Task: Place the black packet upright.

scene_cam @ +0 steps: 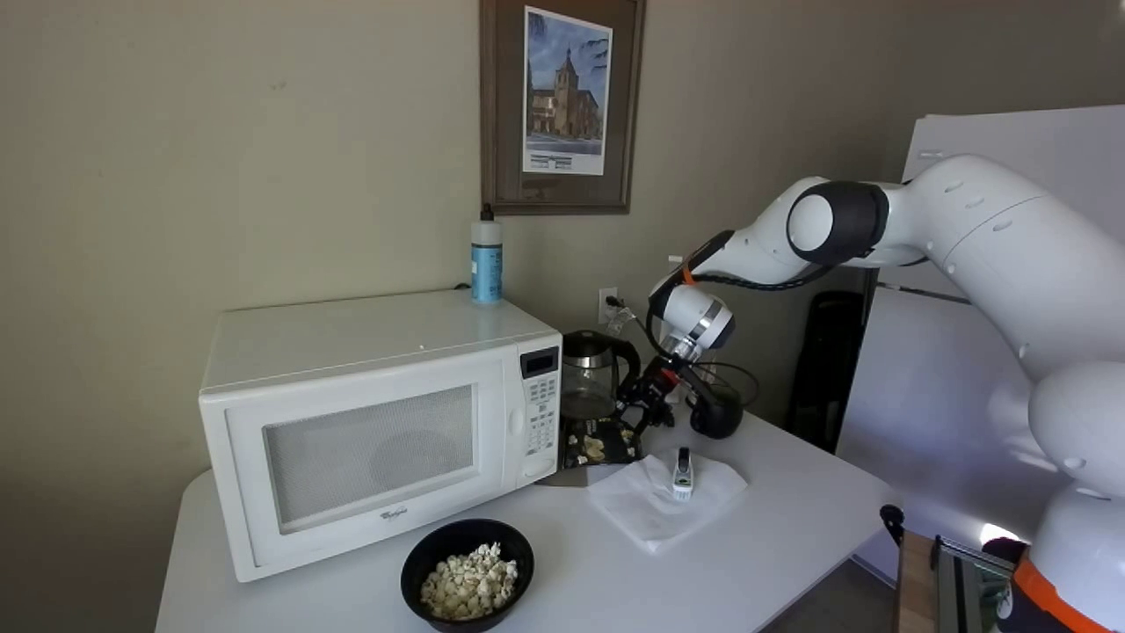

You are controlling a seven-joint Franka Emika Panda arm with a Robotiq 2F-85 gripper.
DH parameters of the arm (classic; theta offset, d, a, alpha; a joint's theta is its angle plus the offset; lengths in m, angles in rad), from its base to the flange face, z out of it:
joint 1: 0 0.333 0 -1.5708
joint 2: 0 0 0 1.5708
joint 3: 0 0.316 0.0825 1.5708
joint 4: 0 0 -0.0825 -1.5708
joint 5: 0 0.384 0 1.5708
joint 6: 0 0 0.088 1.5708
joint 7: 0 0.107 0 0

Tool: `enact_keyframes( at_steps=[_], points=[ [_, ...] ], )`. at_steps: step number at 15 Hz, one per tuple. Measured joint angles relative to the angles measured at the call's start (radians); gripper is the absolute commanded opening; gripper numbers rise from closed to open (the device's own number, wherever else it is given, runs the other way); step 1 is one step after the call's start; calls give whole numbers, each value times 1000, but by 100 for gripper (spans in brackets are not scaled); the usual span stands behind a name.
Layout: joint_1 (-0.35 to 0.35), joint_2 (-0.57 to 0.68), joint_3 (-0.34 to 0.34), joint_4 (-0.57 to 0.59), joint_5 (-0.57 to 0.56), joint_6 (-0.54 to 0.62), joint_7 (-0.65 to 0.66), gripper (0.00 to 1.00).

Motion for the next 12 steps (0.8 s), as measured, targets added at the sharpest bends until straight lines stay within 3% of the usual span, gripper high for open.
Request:
enact_keyframes(
  at_steps=[2,3,5,9,12],
  points=[
    [-1,0,7,0,13,-9,-2,77],
    [-1,0,10,1,19,-23,-2,55],
    [-2,0,17,4,30,-59,-2,52],
    [-1,-10,21,6,41,-108,-3,18],
    [4,-19,19,6,41,-110,-4,0]
  ],
)
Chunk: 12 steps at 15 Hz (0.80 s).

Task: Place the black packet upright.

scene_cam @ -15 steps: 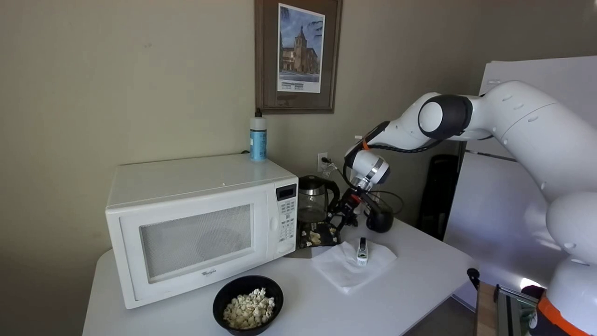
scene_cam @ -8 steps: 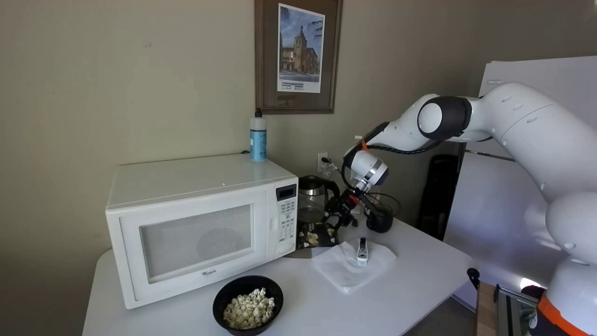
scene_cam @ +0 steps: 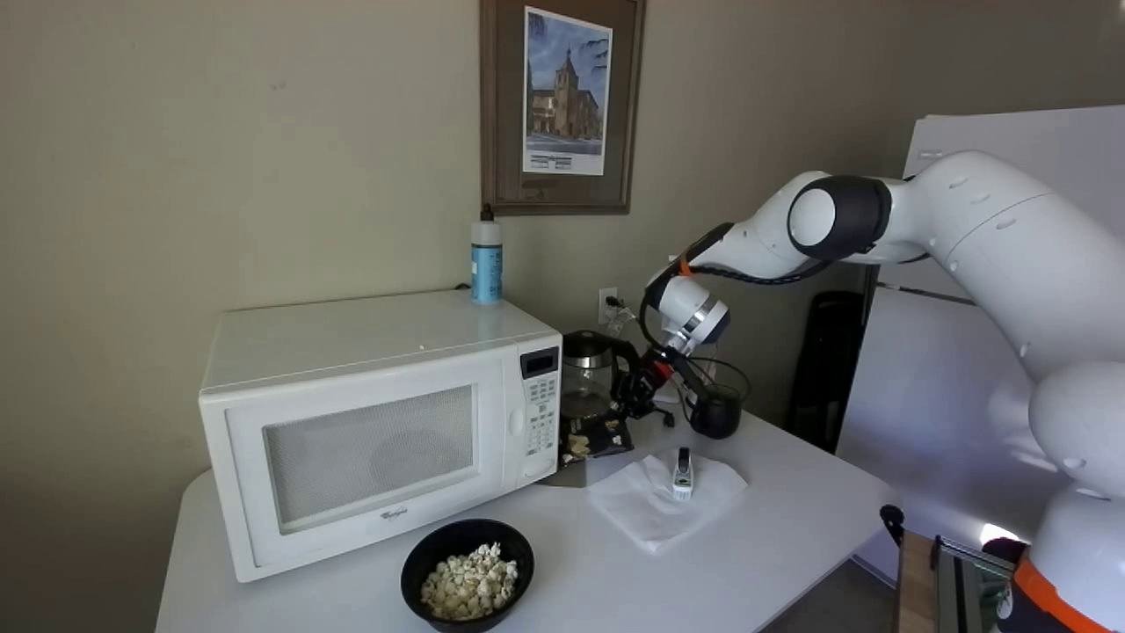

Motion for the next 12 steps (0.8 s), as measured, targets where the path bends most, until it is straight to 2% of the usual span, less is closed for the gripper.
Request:
enact_keyframes(
  at_steps=[7,12],
  points=[
    [51,-80,-19,-70,-3,95,-71,0],
    [154,-229,-50,-245,-21,306,-172,0]
  ],
)
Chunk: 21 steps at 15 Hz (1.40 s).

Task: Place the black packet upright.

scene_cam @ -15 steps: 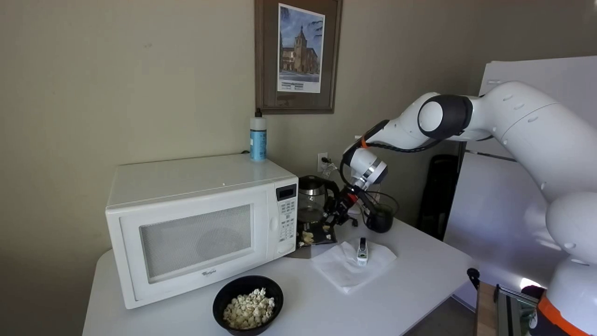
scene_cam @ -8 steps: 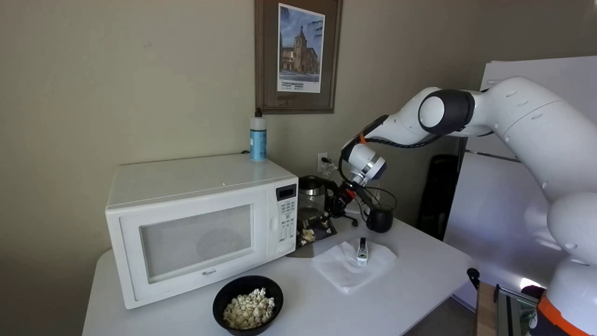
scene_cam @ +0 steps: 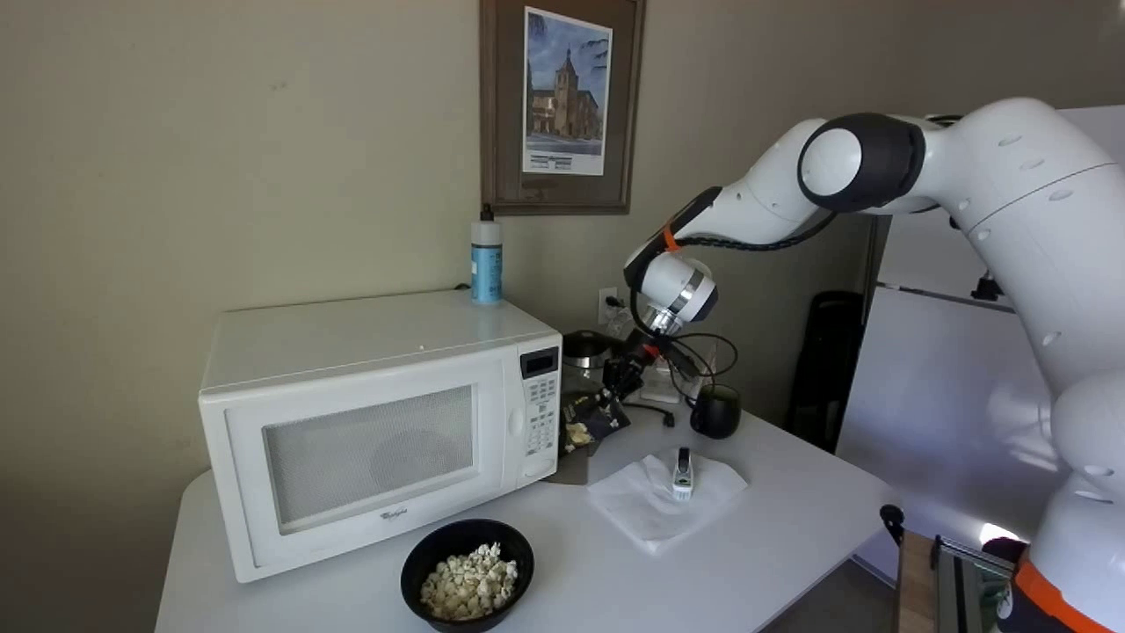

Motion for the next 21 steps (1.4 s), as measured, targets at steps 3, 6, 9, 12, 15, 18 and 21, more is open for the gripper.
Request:
enact_keyframes(
  at_steps=[3,6,9,12,15,18,21],
  points=[
    [75,-115,-10,-133,-49,148,-25,0],
    [147,-229,-18,-255,-154,273,-17,0],
    [207,-313,-37,-342,-322,389,56,1],
    [236,-342,-57,-378,-396,425,107,1],
    [236,-343,-63,-381,-400,426,107,0],
    [227,-341,-54,-378,-446,434,124,0],
    [258,-338,-73,-371,-631,453,248,0]
  ],
)
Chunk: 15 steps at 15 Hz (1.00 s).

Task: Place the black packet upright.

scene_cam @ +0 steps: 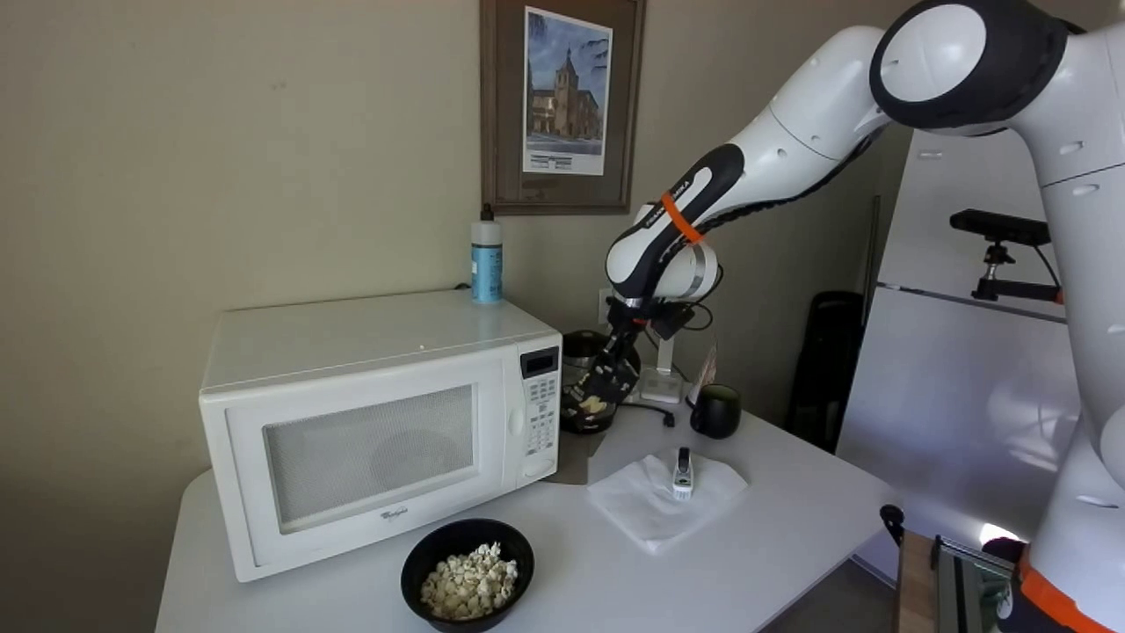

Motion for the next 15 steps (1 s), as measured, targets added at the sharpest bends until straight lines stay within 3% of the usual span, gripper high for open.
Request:
enact_keyframes(
  at_steps=[6,11,15],
  points=[
    [103,38,-88,35,-397,-75,257,0],
    [107,64,-77,100,-446,-287,241,0],
    [80,95,-39,146,-445,-324,115,0]
  ],
)
